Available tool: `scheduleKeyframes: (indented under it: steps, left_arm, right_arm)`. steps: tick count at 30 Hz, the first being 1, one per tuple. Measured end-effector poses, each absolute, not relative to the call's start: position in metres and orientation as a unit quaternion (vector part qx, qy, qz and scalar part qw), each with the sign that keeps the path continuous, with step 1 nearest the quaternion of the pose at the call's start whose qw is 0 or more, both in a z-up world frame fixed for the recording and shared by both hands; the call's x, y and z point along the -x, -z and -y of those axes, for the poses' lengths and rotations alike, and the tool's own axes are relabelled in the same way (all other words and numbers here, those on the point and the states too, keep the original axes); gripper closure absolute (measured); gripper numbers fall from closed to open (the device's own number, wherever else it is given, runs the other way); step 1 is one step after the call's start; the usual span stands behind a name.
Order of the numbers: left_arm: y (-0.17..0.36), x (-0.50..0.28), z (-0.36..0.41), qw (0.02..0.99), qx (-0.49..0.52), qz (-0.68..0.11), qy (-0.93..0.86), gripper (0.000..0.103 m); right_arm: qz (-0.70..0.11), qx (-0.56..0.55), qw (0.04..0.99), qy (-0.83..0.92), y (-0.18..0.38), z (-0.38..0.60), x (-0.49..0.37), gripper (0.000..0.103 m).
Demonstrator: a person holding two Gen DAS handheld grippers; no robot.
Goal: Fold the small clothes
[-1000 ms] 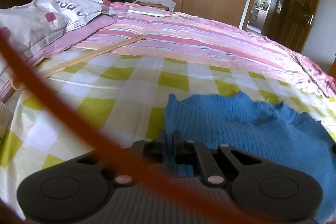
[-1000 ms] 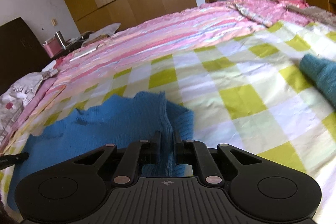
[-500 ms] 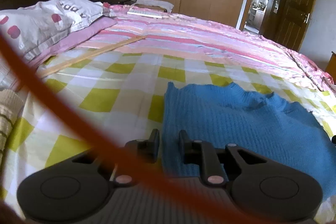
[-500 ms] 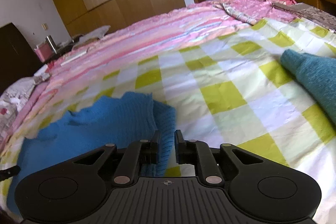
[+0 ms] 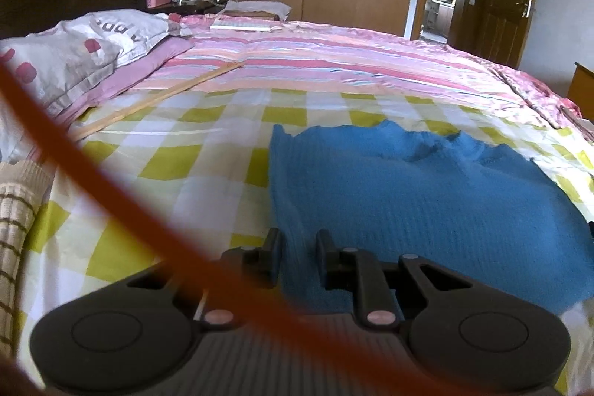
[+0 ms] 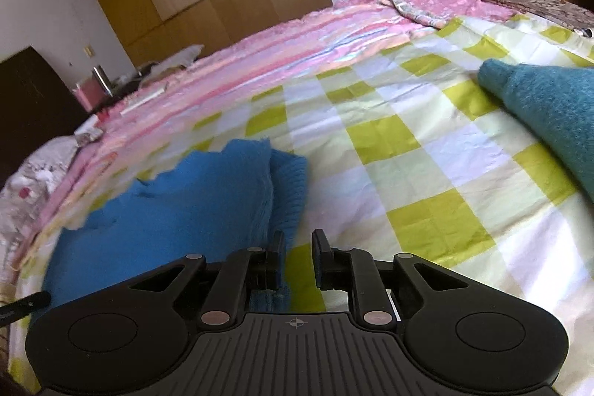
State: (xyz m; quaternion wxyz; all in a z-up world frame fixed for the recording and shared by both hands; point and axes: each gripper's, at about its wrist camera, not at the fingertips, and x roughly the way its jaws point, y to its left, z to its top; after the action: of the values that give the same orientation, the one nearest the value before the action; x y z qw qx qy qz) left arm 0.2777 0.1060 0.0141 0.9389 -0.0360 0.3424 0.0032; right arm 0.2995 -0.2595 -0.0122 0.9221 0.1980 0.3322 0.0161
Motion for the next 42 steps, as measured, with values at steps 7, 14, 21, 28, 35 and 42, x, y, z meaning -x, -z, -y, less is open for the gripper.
scheduleKeyframes:
  steps: [7,14,21,28,35,42]
  left_arm:
    - [-0.02,-0.258,-0.068,0.941,0.004,-0.337,0.029,0.078]
    - [-0.028,-0.242,-0.03,0.944,-0.042,-0.321,0.062,0.071]
    - [-0.017,-0.247,-0.046,0.932,-0.04,-0.36,0.017,0.071]
    - [-0.019,-0.232,-0.013,0.932,-0.07,-0.351,0.053,0.071]
    - [-0.016,-0.213,0.062,0.931,-0.152,-0.308,0.121,0.064]
    - [-0.001,-0.215,0.122,0.918,-0.191,-0.306,0.166,0.057]
  right_arm:
    - [-0.363,-0.186,0.912,-0.038,0.027,0.259,-0.294,0.086]
    - [-0.352,-0.224,0.908,-0.04,0.024,0.28,-0.273,0.085]
    - [-0.35,-0.255,0.901,-0.044,0.031,0.3,-0.249,0.082]
    - [-0.34,-0.262,0.902,-0.045,0.036,0.306,-0.232,0.082]
    - [-0.314,-0.29,0.902,-0.066,0.051,0.318,-0.215,0.082]
    - [-0.318,-0.315,0.889,-0.093,0.054,0.334,-0.218,0.082]
